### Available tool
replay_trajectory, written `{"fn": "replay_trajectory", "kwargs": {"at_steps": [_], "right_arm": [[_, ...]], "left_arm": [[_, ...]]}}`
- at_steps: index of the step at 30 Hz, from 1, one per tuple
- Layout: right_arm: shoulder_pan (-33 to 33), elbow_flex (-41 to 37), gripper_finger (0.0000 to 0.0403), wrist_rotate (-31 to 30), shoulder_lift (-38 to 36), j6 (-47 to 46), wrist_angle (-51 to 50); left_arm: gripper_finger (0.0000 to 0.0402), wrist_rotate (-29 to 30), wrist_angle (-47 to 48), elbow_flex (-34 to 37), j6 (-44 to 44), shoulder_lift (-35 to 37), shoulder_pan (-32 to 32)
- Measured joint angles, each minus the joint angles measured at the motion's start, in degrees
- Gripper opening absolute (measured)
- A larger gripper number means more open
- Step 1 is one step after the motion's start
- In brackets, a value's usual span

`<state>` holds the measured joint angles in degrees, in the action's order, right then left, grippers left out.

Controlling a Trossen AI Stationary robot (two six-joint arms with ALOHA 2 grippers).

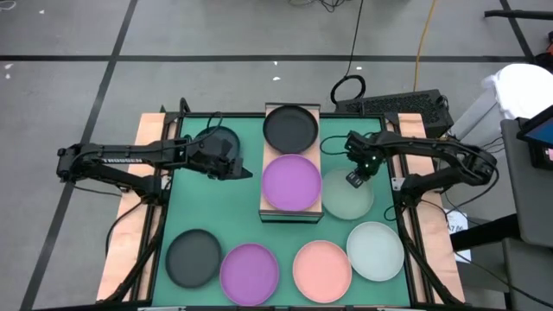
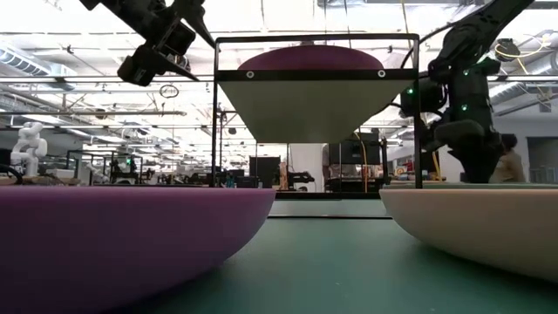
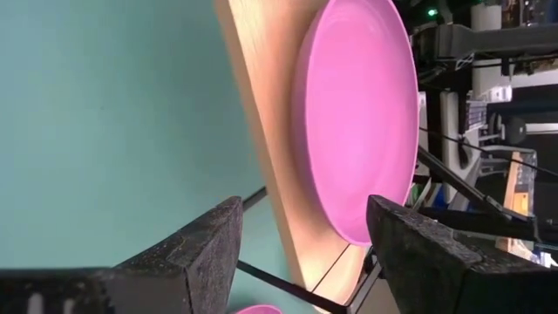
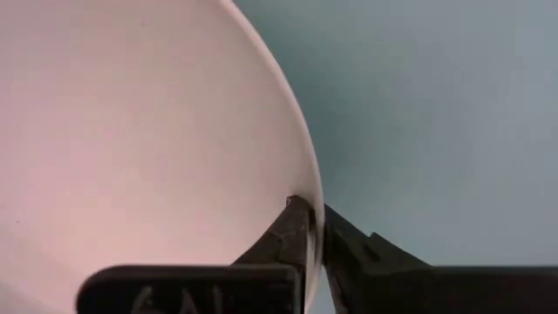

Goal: Place and stack plates onto a shelf
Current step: Stack the light green plate on top of the black plate

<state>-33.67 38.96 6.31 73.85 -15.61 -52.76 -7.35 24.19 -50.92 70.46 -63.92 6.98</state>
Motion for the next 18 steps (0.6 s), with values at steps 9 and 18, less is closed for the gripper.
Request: {"fn": "replay_trajectory", "kwargs": {"at_steps": [9, 18], "right_arm": [[0.0, 3.2, 0.0001, 1.1, -6.1, -10.8, -8.2], [0.0, 10.2, 0.0001, -1.8, -7.6, -17.2, -19.5]], "left_arm": [[0.0250, 0.0, 0.1, 0.0, -2.5, 0.0, 0.0], [0.0250, 0.0, 0.2, 0.0, -4.0, 0.0, 0.0]]}}
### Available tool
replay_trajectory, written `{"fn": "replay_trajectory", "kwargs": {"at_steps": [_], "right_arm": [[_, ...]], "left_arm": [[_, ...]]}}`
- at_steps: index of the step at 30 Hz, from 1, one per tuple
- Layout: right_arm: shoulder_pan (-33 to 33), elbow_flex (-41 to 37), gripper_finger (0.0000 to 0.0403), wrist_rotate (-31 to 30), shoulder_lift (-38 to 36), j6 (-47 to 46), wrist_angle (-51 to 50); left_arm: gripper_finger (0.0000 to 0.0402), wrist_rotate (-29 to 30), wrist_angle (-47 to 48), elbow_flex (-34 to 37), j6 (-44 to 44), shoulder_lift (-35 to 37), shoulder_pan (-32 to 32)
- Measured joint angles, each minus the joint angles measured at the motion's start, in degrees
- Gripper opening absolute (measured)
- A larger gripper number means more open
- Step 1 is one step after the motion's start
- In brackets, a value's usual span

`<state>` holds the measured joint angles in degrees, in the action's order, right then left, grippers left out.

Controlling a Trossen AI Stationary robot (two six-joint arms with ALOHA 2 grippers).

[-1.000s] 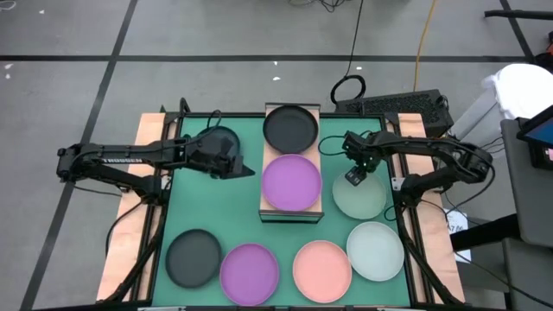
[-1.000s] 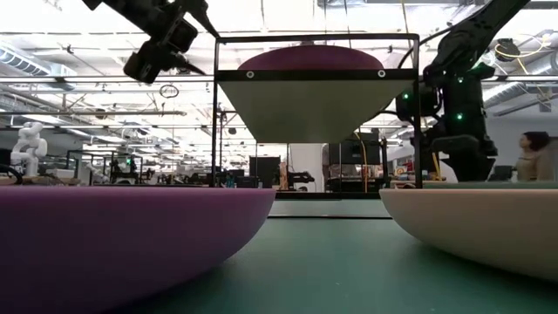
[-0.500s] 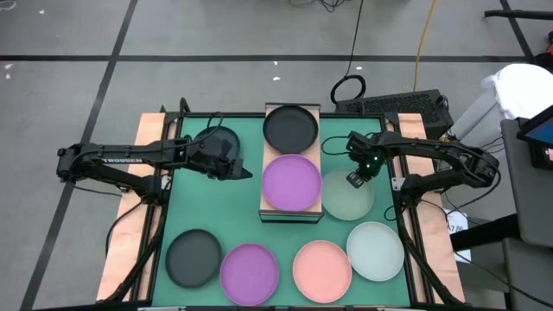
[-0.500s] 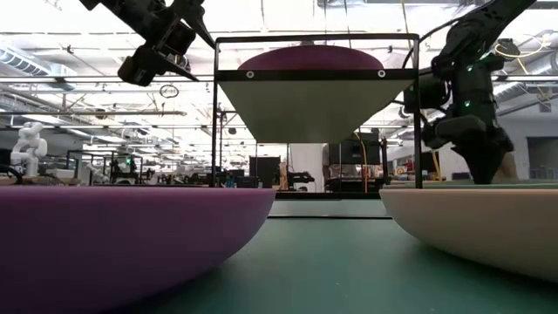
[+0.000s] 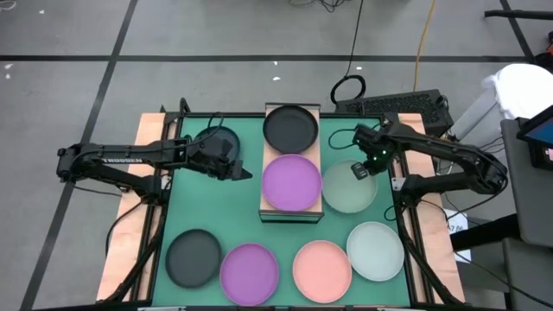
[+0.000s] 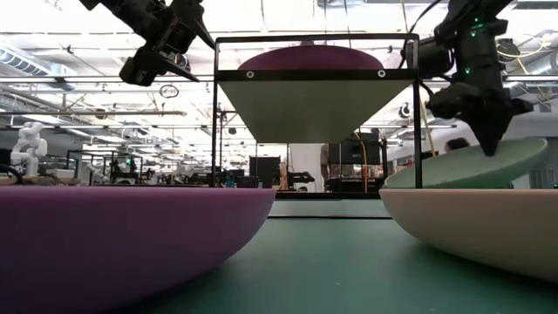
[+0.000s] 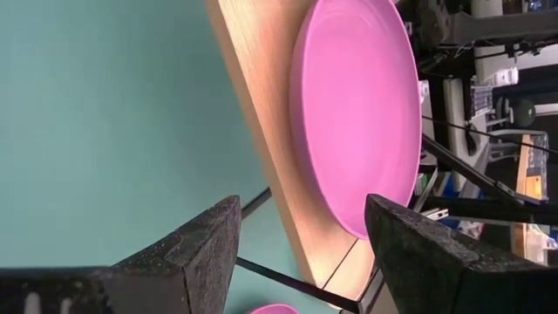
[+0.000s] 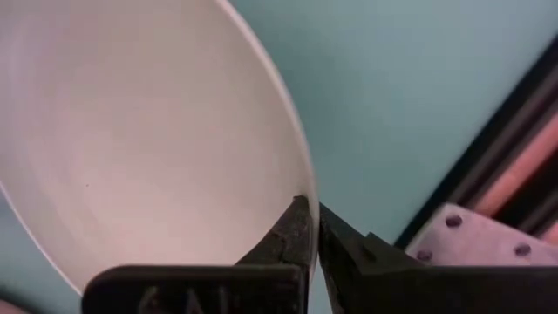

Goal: Place and stack plates onto a shelf
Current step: Stack the light green plate on top of the black plate

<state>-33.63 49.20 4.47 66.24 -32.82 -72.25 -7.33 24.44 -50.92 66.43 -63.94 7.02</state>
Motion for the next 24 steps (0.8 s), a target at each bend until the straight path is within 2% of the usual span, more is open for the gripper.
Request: {"fn": "replay_trajectory", "kwargs": {"at_steps": [10, 24], "right_arm": [[0.0, 5.2, 0.0000, -0.5, -0.1, -4.0, -4.2], [0.0, 20.3, 0.0000, -9.3, -0.2, -6.9, -16.5]], "left_arm": [[0.0250, 0.0, 0.2, 0.0, -0.8, 0.0, 0.0], [0.0250, -0.2, 0.2, 0.0, -2.7, 0.0, 0.0]]}}
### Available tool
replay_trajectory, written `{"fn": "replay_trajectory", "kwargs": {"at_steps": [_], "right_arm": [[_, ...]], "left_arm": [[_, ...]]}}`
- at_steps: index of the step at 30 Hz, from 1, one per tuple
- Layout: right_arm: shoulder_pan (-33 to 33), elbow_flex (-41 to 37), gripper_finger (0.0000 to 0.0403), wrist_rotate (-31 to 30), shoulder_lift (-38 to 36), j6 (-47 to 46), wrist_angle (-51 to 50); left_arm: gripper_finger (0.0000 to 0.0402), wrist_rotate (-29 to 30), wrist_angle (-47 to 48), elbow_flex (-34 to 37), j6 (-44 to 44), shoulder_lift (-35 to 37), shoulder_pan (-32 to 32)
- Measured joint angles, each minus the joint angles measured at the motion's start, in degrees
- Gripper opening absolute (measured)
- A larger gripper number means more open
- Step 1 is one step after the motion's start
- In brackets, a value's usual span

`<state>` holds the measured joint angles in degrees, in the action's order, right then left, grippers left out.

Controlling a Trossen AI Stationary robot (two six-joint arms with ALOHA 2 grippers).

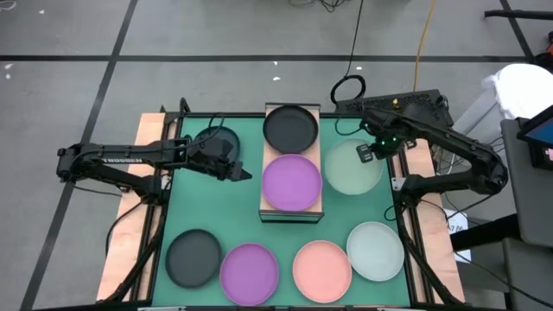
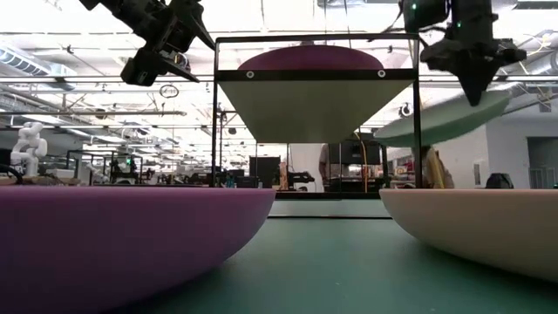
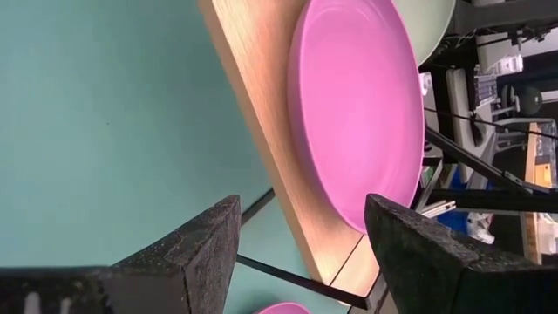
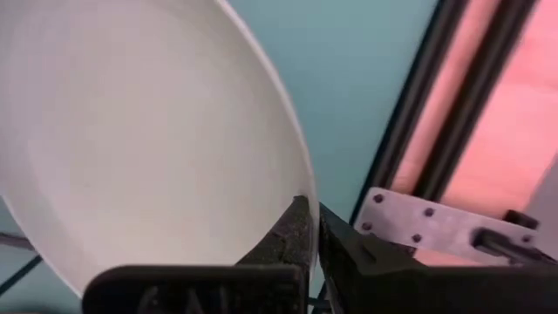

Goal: Place and stack plates onto a shelf
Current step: Stack the light green plate on top of the black plate

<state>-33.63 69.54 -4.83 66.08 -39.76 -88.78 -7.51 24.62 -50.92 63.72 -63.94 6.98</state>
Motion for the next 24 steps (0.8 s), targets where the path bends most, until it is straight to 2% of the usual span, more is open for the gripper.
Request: {"fn": "replay_trajectory", "kwargs": {"at_steps": [17, 24], "right_arm": [[0.0, 10.2, 0.0000, -1.1, -0.2, -3.5, -1.3], [0.0, 14.7, 0.0000, 1.7, -0.2, -5.5, 0.5]], "left_arm": [[0.0250, 0.0, 0.1, 0.0, -0.6, 0.0, 0.0], [0.0250, -0.1, 0.8, 0.0, -0.6, 0.0, 0.0]]}}
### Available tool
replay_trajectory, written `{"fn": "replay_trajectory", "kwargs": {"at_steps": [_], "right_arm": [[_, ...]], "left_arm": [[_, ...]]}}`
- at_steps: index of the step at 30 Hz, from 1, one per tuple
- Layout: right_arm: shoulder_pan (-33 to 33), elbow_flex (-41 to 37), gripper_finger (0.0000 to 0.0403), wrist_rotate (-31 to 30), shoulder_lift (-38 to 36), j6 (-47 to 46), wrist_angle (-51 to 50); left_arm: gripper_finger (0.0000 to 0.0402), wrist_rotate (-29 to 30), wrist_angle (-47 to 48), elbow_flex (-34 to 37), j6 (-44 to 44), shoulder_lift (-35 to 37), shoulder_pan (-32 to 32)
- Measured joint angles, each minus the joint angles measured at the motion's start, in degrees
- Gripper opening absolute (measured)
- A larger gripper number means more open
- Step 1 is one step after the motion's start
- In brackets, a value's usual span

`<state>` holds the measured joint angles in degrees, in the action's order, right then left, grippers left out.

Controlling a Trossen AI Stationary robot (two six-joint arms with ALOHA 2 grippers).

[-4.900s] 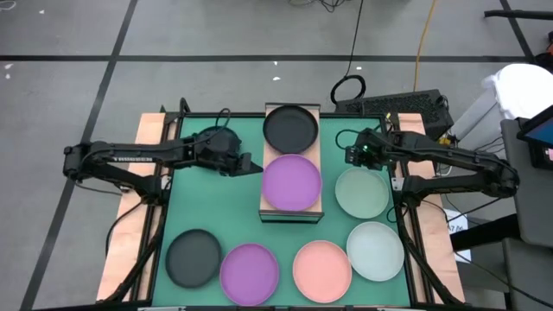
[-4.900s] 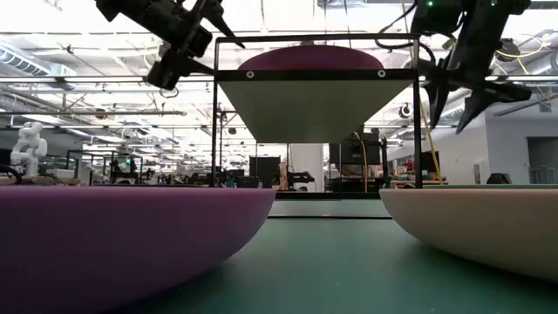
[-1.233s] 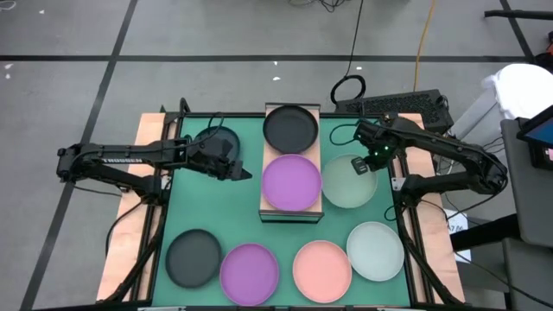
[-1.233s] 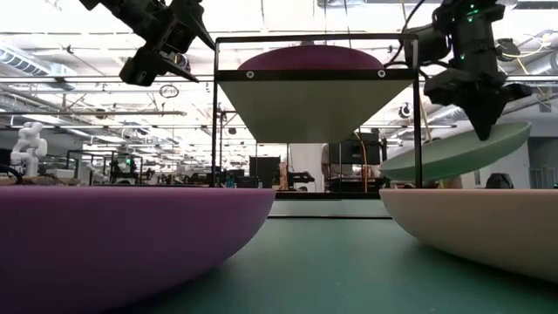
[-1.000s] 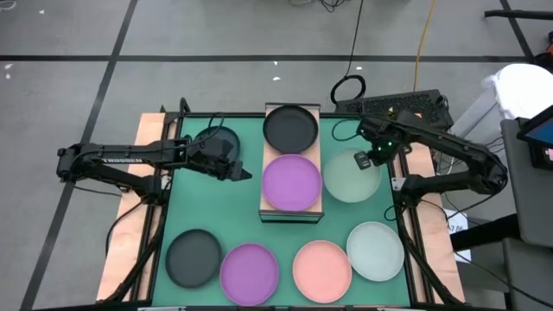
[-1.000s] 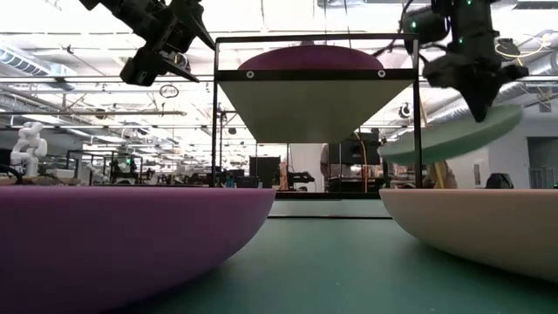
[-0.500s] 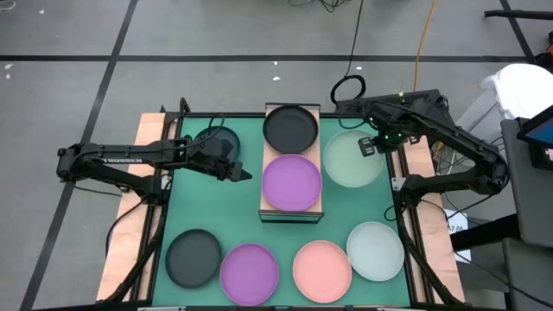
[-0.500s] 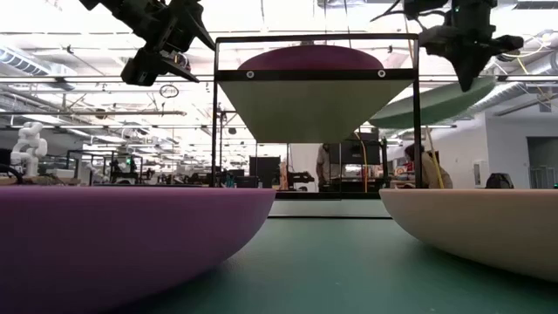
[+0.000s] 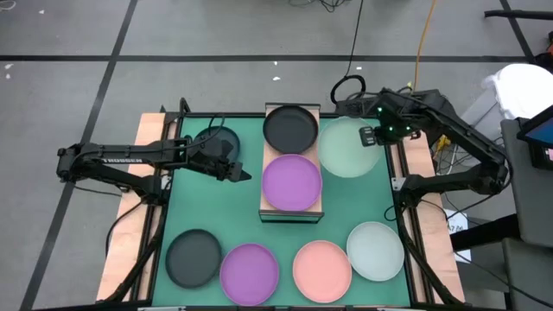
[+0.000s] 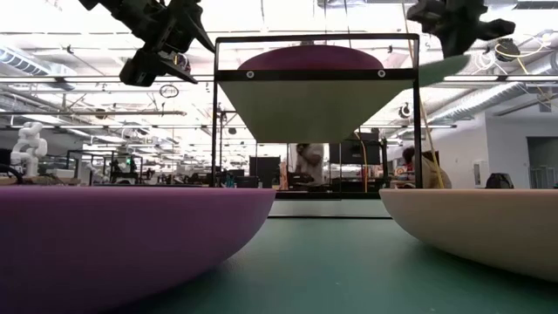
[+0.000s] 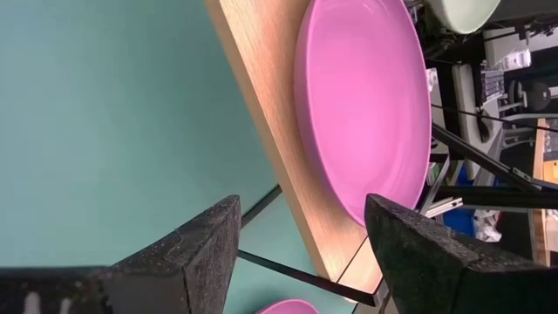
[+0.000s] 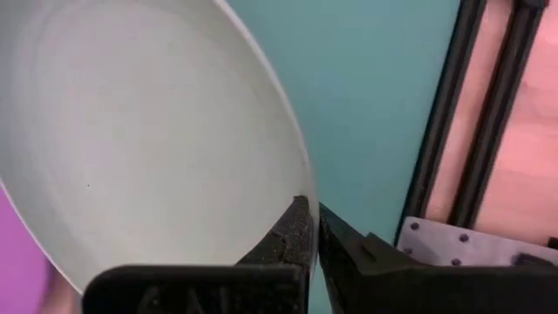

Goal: Place and stack plates onto a shelf
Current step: Stack the light green plate on top of the black plate

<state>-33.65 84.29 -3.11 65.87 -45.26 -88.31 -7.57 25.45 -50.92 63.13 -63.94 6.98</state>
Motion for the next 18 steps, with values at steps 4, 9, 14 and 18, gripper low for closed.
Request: {"fn": "replay_trajectory", "kwargs": {"at_steps": [4, 9, 14, 18], "right_arm": [[0.0, 0.6, 0.0000, 1.8, -0.2, -1.2, 6.0], [0.0, 0.6, 0.0000, 1.8, 0.3, -2.5, 18.5], [-0.5, 0.6, 0.0000, 0.2, 2.3, -2.2, 29.7], [-1.2, 0.6, 0.0000, 0.2, 4.8, -1.9, 36.7]], "left_arm": [[0.0250, 0.0, 0.0, 0.0, 0.0, 0.0, 0.0], [0.0250, 0.0, 0.0, 0.0, 0.1, 0.0, 0.0], [0.0250, 0.0, 0.0, 0.0, 0.0, 0.0, 0.0], [0.0250, 0.0, 0.0, 0.0, 0.0, 0.0, 0.0]]}}
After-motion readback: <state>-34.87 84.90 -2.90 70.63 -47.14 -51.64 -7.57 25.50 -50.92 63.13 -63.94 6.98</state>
